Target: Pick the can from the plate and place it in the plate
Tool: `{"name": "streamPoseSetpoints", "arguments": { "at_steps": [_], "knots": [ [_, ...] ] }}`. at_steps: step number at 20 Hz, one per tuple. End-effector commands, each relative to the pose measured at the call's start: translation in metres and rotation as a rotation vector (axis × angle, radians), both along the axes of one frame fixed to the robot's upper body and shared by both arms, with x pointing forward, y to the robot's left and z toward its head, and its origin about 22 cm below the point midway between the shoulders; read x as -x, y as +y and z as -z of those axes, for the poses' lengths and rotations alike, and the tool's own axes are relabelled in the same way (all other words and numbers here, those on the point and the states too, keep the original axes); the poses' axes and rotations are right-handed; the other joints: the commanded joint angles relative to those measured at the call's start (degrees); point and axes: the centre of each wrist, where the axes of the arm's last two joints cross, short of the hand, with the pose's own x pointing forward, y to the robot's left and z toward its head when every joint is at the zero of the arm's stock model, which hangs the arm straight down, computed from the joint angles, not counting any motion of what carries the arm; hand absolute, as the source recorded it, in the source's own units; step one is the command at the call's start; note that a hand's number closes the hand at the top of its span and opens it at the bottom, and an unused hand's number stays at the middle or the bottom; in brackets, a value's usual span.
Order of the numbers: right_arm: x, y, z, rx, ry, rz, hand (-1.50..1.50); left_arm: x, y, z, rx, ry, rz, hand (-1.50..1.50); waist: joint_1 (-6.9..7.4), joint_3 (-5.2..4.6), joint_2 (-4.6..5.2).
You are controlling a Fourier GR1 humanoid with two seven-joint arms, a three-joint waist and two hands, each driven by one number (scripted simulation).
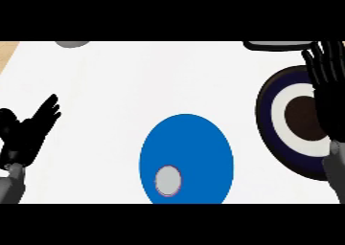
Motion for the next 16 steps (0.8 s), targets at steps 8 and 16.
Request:
{"name": "streamPoseSetpoints", "arguments": {
  "at_steps": [8, 16],
  "knots": [
    [0.005, 0.049, -0.023, 0.709, -0.130, -0.262, 1.50, 0.004, -0.032, 0.023, 0.003, 0.005, -0.042, 0.00, 1.02, -2.94, -4.89],
    [0.076, 0.142, 0.099, 0.043, 0.038, -0.290, -1.50, 0.007, -0.065, 0.032, 0.031, -0.039, -0.055, 0.00, 1.38, -0.48, -1.59]
  ]
}}
